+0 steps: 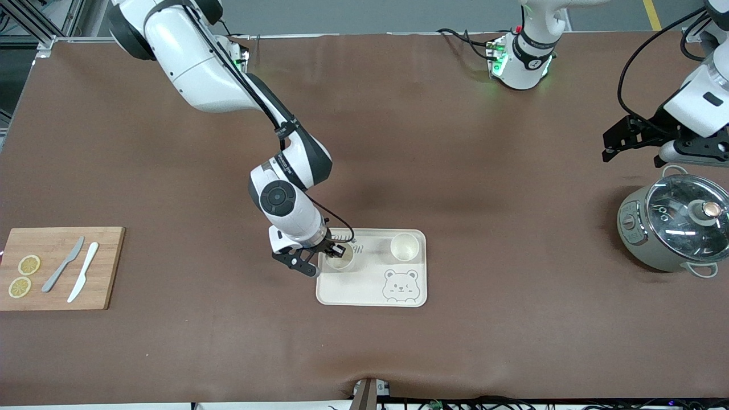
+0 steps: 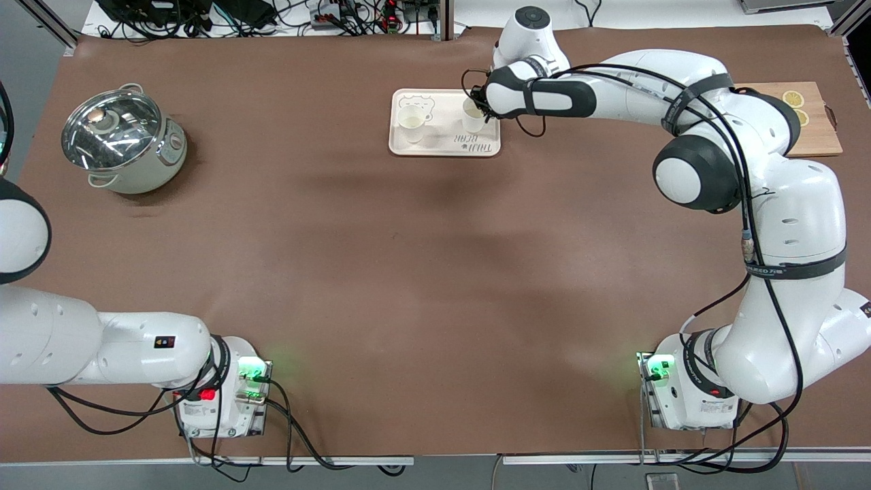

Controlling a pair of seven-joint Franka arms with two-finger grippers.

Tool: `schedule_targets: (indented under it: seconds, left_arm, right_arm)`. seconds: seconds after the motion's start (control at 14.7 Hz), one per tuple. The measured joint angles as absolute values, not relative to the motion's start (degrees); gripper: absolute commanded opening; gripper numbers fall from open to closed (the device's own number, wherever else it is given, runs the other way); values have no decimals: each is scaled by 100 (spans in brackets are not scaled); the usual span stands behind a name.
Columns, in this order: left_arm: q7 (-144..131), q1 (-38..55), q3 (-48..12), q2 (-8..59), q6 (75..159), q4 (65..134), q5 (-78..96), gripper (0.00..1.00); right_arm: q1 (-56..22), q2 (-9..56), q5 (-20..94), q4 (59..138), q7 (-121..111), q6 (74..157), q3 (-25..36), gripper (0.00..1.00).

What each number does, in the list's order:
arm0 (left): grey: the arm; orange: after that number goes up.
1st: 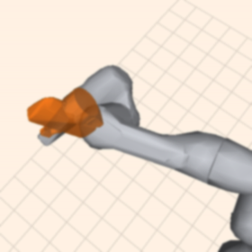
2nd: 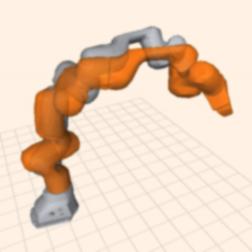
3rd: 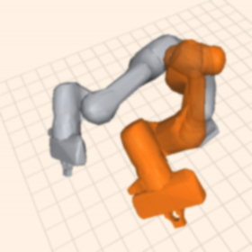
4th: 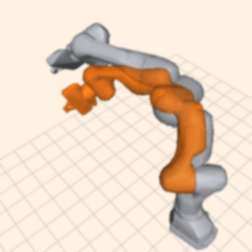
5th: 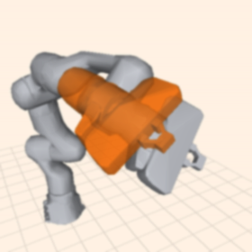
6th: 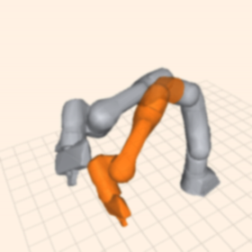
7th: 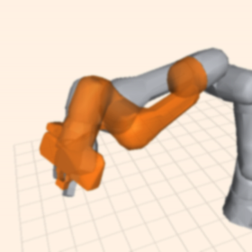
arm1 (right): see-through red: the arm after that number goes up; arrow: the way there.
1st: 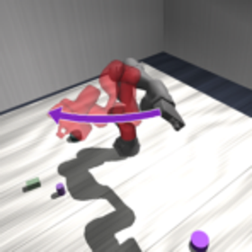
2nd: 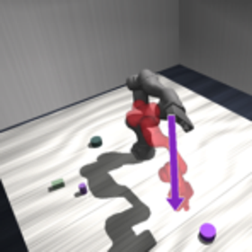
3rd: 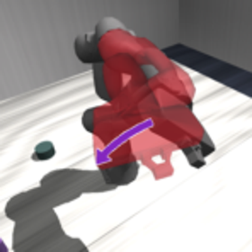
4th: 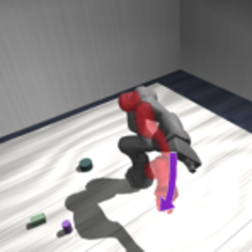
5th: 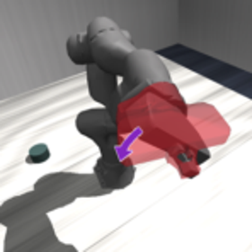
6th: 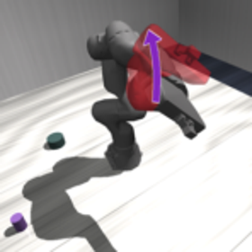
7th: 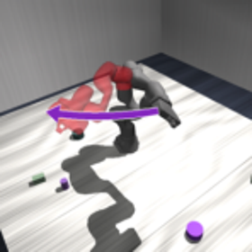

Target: Place white IKEA cup upright on tray with both arms

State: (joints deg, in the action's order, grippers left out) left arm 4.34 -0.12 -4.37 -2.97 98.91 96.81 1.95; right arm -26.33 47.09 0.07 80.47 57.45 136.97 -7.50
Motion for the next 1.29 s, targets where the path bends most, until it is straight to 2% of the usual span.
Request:
schedule_targets:
  seconds: [0.07,0.14,0.27,0.34,0.48,0.82,1.09,1.29]
  left_arm:
    - [502,-29,-421,-251,9891,9626,221,100]
    - [534,-39,-407,-204,9891,9568,230,100]
    - [537,-39,-401,-111,9891,9463,232,100]
    - [537,-37,-401,-78,9891,9440,232,100]
    - [540,-38,-401,-42,9859,9430,231,100]
    - [1042,-43,-391,-12,9185,9424,-14,100]
    - [1088,-38,-394,-12,8985,9416,-19,100]
    - [1087,-31,-407,-12,8981,9404,-19,100]
  right_arm:
    - [-2643,4718,-11,8047,5745,13740,-745,9]
    - [-2650,4724,-19,8047,5746,13773,-740,24]
    - [-2653,4736,-22,8047,5749,13784,-731,88]
    - [-2653,4739,-22,8047,5750,13786,-725,100]
    - [-2653,4741,-24,8047,5751,13791,-715,100]
    - [-2639,4704,-148,7911,5728,13624,-658,100]
    - [-2536,4286,-222,7637,5473,12414,-632,100]
    - [-2343,3400,-221,7535,4889,10829,-628,100]
